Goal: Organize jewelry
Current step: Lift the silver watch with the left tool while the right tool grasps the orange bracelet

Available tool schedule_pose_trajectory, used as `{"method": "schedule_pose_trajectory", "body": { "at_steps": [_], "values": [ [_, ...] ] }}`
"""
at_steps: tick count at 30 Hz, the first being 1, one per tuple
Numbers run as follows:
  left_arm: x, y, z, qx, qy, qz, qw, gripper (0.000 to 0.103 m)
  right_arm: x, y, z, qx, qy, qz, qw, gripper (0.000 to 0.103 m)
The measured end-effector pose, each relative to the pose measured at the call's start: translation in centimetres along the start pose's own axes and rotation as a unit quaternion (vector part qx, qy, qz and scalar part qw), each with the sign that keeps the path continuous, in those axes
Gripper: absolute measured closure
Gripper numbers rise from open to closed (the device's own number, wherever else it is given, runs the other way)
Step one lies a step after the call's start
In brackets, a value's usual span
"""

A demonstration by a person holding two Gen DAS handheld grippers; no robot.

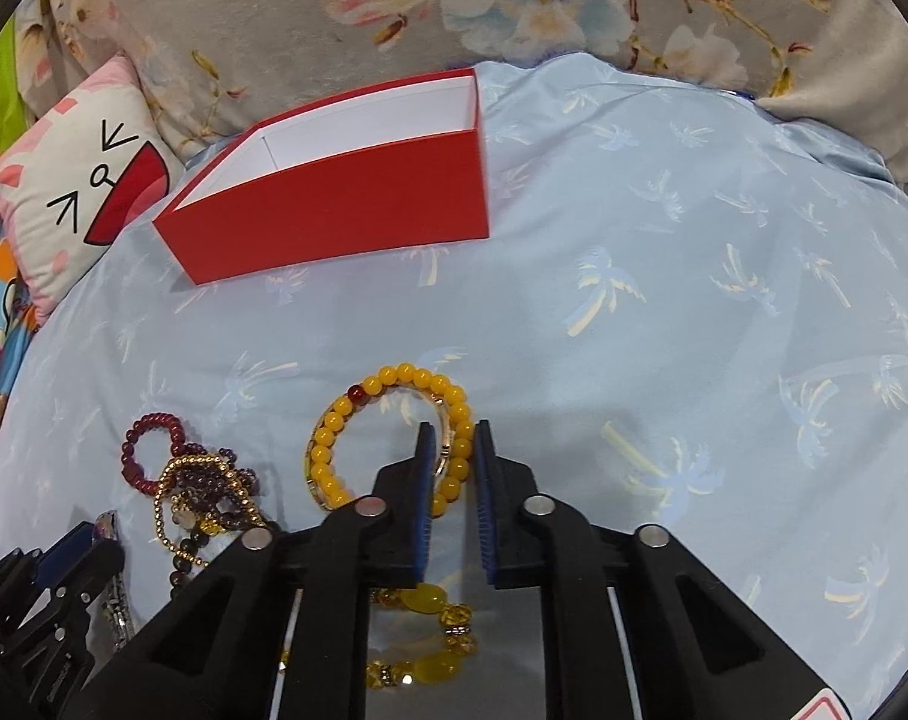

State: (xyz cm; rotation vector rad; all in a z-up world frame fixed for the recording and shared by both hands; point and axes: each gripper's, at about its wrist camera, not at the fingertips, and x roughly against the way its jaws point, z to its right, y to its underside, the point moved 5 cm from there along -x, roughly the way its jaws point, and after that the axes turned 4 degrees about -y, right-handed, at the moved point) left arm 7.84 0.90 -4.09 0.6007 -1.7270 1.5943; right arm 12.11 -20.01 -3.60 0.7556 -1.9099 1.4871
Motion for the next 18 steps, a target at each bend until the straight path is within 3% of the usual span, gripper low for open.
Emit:
{"method": "schedule_pose_trajectory", "body": {
  "at_steps": [8,18],
  "values": [
    [0.1,0.0,0.0,0.005,0.005,0.002,1.0000,0.079,1.4,0.3,-0.1,-0.010,-0.013,0.012,1.000,0.096],
    [3.7,-1.8,-0.4,0.008,0.034,0.028,0.9990,0.079,7.6,-1.1,-1.3,0.020,-0.028,0.058,0.998,0.096]
  ]
}}
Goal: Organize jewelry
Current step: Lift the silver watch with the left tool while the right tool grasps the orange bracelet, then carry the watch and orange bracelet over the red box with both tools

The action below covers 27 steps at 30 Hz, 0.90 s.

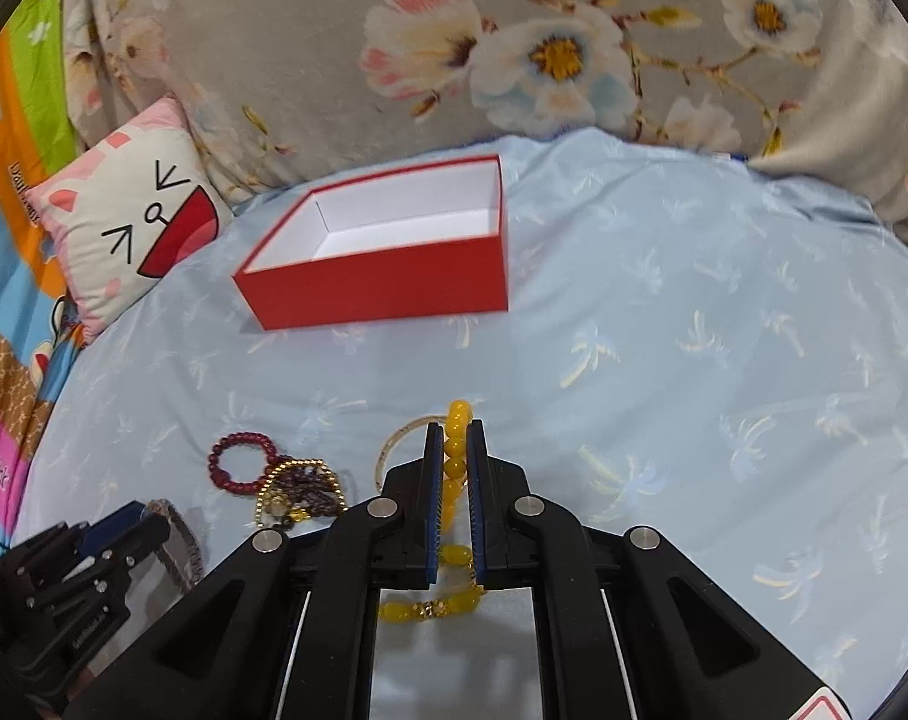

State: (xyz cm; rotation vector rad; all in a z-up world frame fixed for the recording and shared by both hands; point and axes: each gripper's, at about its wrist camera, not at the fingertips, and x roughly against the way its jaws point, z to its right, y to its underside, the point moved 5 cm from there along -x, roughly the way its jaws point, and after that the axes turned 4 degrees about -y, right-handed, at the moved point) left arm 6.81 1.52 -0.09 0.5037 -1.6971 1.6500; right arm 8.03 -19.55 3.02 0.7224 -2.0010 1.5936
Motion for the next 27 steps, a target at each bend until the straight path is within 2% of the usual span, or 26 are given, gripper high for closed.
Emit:
{"method": "schedule_pose_trajectory", "body": {
  "at_steps": [4,5,6,10,11,14,17,19,20,21,27],
  "values": [
    [1.9,-1.9,-0.2,-0.005,0.010,0.012,0.9999,0.079,2.1,-1.2,-0.8,0.019,-0.001,0.019,1.000,0.096],
    [2.3,-2.5,-0.3,-0.008,0.012,0.017,0.9998,0.083,2.4,-1.6,-0.9,0.022,-0.003,0.023,0.999,0.096],
    [2.5,-3.0,-0.3,-0.010,0.010,0.021,0.9997,0.103,2.7,-1.9,-1.1,0.023,-0.006,0.026,0.999,0.096],
    [3.4,-6.4,-0.4,-0.019,0.010,0.045,0.9988,0.103,3.0,-4.1,-1.6,0.029,-0.022,0.036,0.999,0.096],
    [3.4,-7.3,-0.4,-0.025,0.000,0.052,0.9984,0.103,2.9,-4.7,-1.7,0.033,-0.020,0.039,0.999,0.096],
    [3.2,-8.2,-0.8,-0.027,-0.004,0.052,0.9983,0.103,2.5,-5.4,-1.8,0.033,-0.020,0.042,0.998,0.096],
    [2.5,-7.0,-1.1,-0.030,-0.001,0.038,0.9988,0.100,2.4,-4.7,-1.6,0.027,-0.021,0.040,0.999,0.096],
    [1.3,-5.1,-1.2,-0.026,-0.001,0.015,0.9995,0.086,2.0,-3.8,-1.3,0.017,-0.025,0.031,0.999,0.096],
    [0.9,-4.1,-1.2,-0.026,-0.001,0.006,0.9996,0.070,1.8,-3.3,-1.1,0.012,-0.029,0.026,0.999,0.096],
    [0.5,-3.3,-1.2,-0.026,-0.001,0.001,0.9997,0.058,1.7,-2.9,-1.0,0.009,-0.030,0.022,0.999,0.096],
    [-1.8,0.9,-0.2,-0.048,-0.010,-0.031,0.9983,0.056,1.5,-1.1,-0.9,-0.001,-0.034,0.009,0.999,0.096]
  ]
}}
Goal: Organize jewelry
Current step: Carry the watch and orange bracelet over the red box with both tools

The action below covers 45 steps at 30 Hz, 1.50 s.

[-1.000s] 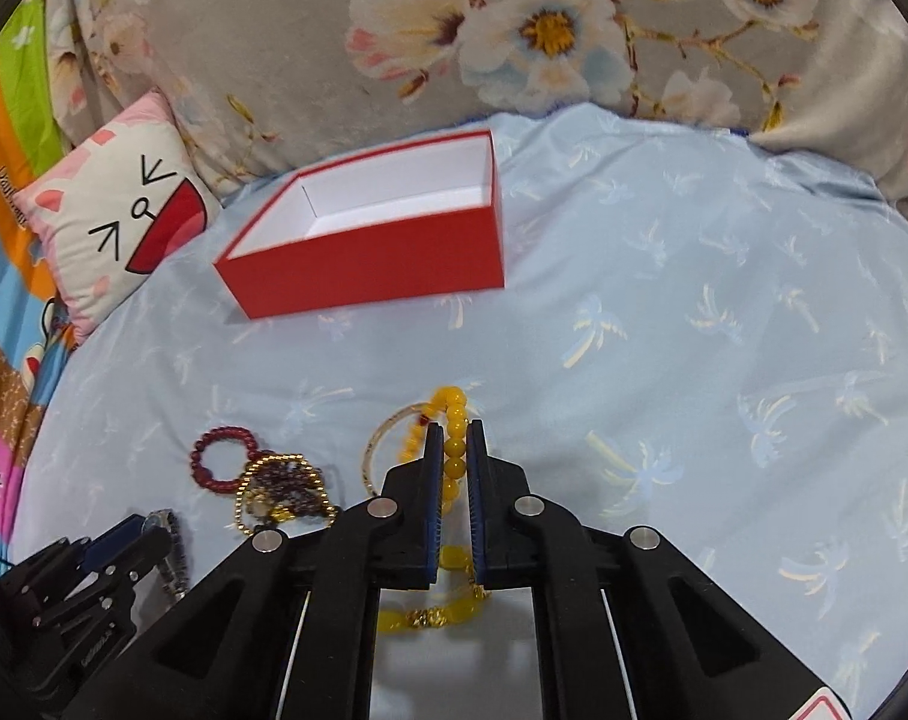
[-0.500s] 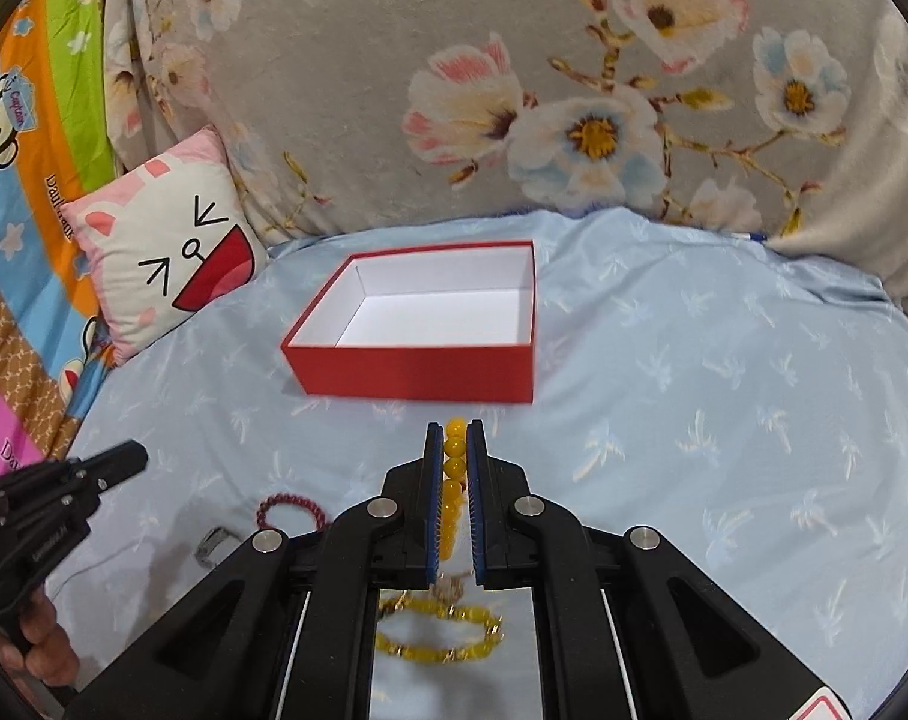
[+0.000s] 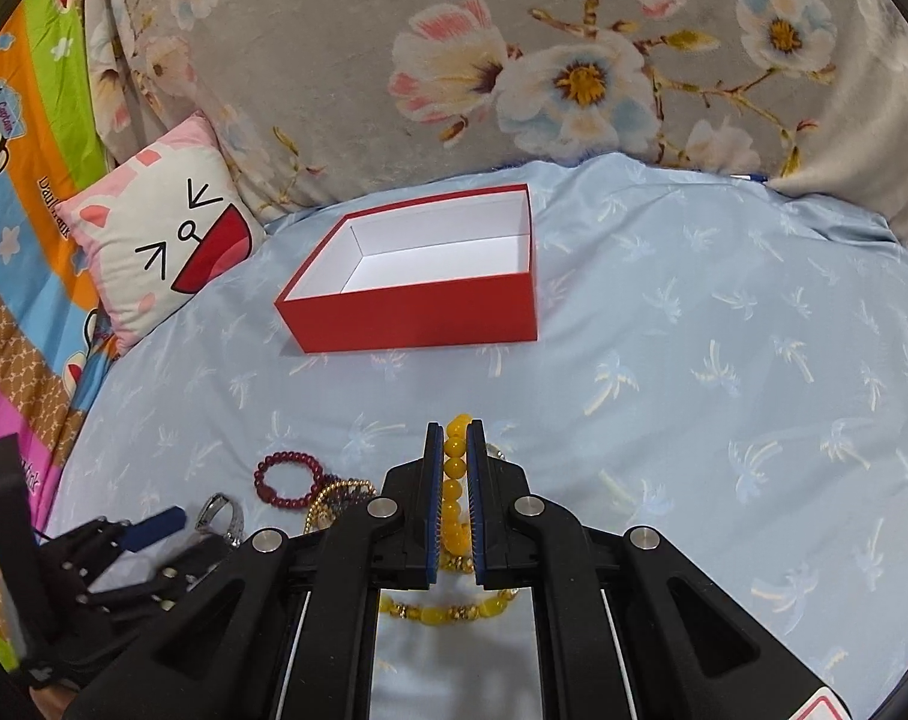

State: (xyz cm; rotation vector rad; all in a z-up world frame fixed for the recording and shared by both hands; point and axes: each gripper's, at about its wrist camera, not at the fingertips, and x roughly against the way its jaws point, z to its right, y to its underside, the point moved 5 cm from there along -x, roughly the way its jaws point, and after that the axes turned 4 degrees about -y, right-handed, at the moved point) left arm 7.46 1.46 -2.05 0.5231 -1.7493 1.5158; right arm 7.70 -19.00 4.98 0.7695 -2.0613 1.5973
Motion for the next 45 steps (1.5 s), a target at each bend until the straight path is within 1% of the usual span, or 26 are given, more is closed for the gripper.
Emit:
{"method": "schedule_pose_trajectory", "body": {
  "at_steps": [2,3,4,5,6,8,9,10,14,18,22,25,28,30,34,36,37,38,39,41,42,43,44,45],
  "values": [
    [-0.8,0.4,0.3,-0.001,0.000,-0.006,1.0000,0.059,-0.1,0.3,0.0,-0.002,-0.002,-0.002,1.000,0.096],
    [-1.2,0.5,0.3,0.001,0.002,-0.010,1.0000,0.062,-0.1,0.4,-0.1,-0.003,-0.003,-0.002,1.000,0.096],
    [-1.2,0.4,0.4,-0.002,-0.003,-0.003,1.0000,0.063,-0.1,0.4,-0.1,-0.004,-0.003,-0.002,1.000,0.096],
    [-1.3,0.3,0.5,-0.004,-0.005,-0.003,1.0000,0.068,-0.1,0.5,-0.1,-0.005,-0.003,-0.002,1.000,0.096],
    [-1.3,0.3,0.6,-0.006,-0.005,-0.001,1.0000,0.077,-0.2,0.5,-0.1,-0.006,-0.004,-0.002,1.000,0.096],
    [-1.2,0.3,0.8,-0.008,0.003,0.000,1.0000,0.085,-0.4,0.7,0.0,-0.008,-0.004,-0.004,1.000,0.096],
    [-1.1,0.3,0.9,-0.010,0.006,0.002,0.9999,0.092,-0.5,0.7,0.0,-0.009,-0.005,-0.005,1.000,0.096],
    [-1.0,0.3,0.9,-0.010,0.009,0.003,0.9999,0.094,-0.5,0.7,0.0,-0.010,-0.005,-0.005,1.000,0.096],
    [-0.4,0.1,0.9,0.001,0.034,0.002,0.9994,0.094,-0.5,0.7,-0.1,-0.009,-0.006,-0.004,1.000,0.096],
    [1.4,-1.1,0.7,0.012,0.049,0.015,0.9986,0.095,-0.1,0.3,-0.3,-0.008,-0.009,0.001,1.000,0.096],
    [3.4,-4.0,0.3,0.013,0.061,0.036,0.9974,0.095,0.5,-1.3,-0.7,-0.006,-0.018,0.012,1.000,0.096],
    [4.6,-7.4,0.1,0.008,0.066,0.058,0.9961,0.096,0.6,-3.5,-1.2,0.005,-0.021,0.024,0.999,0.096],
    [5.3,-11.3,-0.1,0.007,0.072,0.083,0.9939,0.097,0.0,-6.1,-1.6,0.011,-0.027,0.033,0.999,0.096],
    [5.2,-14.2,-0.2,0.004,0.064,0.101,0.9928,0.103,-0.8,-7.9,-1.7,0.011,-0.032,0.036,0.999,0.096],
    [3.7,-20.0,-0.3,0.003,0.056,0.125,0.9906,0.103,-3.6,-11.6,-1.6,0.006,-0.049,0.033,0.998,0.096],
    [2.5,-22.6,-0.3,0.003,0.062,0.129,0.9897,0.103,-5.5,-13.2,-1.3,0.002,-0.051,0.029,0.998,0.096],
    [1.7,-23.7,-0.4,0.005,0.057,0.130,0.9898,0.103,-6.7,-14.0,-1.1,-0.004,-0.054,0.026,0.998,0.096],
    [0.6,-24.9,-0.5,0.007,0.054,0.128,0.9903,0.103,-7.7,-14.5,-0.7,-0.007,-0.054,0.023,0.998,0.096],
    [-0.1,-25.4,-0.6,0.009,0.056,0.120,0.9911,0.103,-8.5,-14.9,-0.3,-0.010,-0.049,0.021,0.999,0.096],
    [-1.3,-25.3,-1.0,0.014,0.056,0.107,0.9926,0.103,-9.5,-14.8,0.2,-0.017,-0.052,0.016,0.998,0.096],
    [-1.6,-24.5,-1.1,0.009,0.055,0.106,0.9928,0.101,-9.6,-14.4,0.3,-0.019,-0.056,0.015,0.998,0.096],
    [-1.8,-23.4,-1.2,0.002,0.049,0.104,0.9933,0.101,-9.7,-13.8,0.5,-0.018,-0.055,0.014,0.998,0.096],
    [-2.2,-22.3,-1.2,-0.005,0.047,0.098,0.9941,0.094,-9.6,-13.2,0.6,-0.015,-0.052,0.013,0.998,0.096],
    [-2.7,-20.9,-1.2,-0.008,0.052,0.086,0.9949,0.076,-9.5,-12.5,0.8,-0.012,-0.048,0.011,0.999,0.096]
  ]
}}
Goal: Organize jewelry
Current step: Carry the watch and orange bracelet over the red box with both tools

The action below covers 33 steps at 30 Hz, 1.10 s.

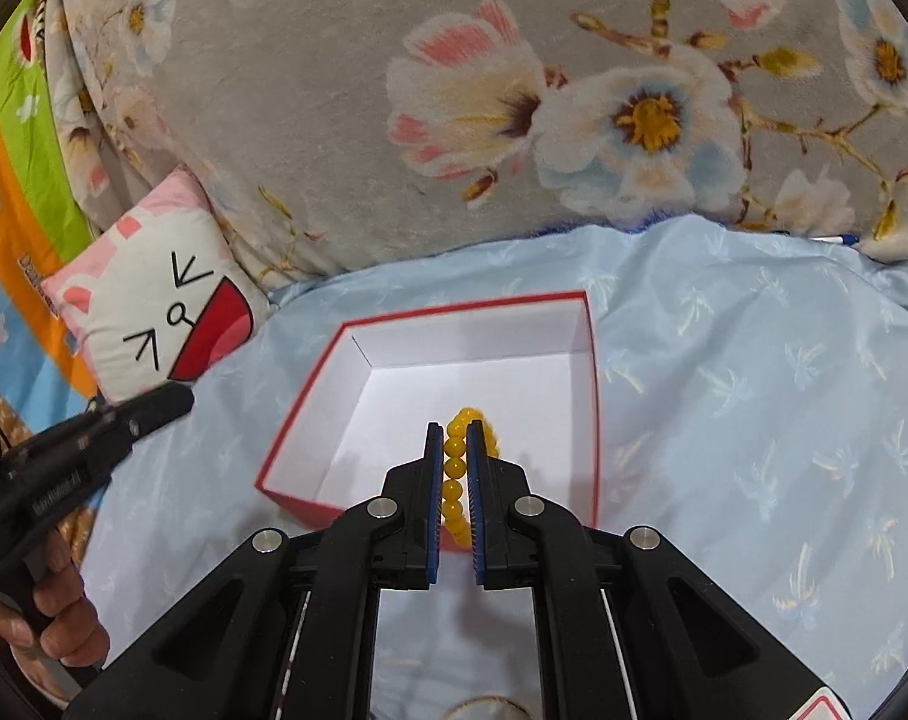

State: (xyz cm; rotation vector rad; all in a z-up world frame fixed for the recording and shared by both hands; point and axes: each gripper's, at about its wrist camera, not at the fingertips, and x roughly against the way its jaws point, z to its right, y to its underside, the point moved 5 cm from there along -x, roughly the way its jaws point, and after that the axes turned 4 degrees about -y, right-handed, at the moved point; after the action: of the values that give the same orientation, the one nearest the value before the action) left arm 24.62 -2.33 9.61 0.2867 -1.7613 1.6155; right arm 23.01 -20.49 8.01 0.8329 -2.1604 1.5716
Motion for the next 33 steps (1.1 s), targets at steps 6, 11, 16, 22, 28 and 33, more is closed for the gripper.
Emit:
{"method": "schedule_pose_trajectory", "body": {
  "at_steps": [6,11,16,22,28,33],
  "values": [
    [-1.2,8.4,0.1,0.001,-0.036,-0.054,0.9979,0.046,1.7,3.3,0.5,-0.010,-0.008,-0.006,1.000,0.096],
    [-3.3,12.0,0.8,0.036,-0.042,-0.099,0.9935,0.039,2.8,5.0,0.3,-0.011,-0.011,-0.010,1.000,0.096],
    [-5.1,12.7,0.5,0.063,-0.067,-0.111,0.9895,0.029,3.2,5.1,0.1,-0.008,-0.014,-0.008,1.000,0.096],
    [-5.8,12.7,0.3,0.061,-0.090,-0.102,0.9888,0.052,3.2,5.0,0.1,-0.011,-0.020,-0.002,1.000,0.096],
    [-5.9,12.0,0.1,0.073,-0.059,-0.102,0.9904,0.090,2.9,5.2,0.2,-0.014,-0.023,-0.005,1.000,0.096],
    [-4.3,10.6,0.4,0.077,-0.018,-0.098,0.9920,0.091,2.9,5.1,0.0,-0.012,-0.024,-0.003,1.000,0.096]
  ]
}}
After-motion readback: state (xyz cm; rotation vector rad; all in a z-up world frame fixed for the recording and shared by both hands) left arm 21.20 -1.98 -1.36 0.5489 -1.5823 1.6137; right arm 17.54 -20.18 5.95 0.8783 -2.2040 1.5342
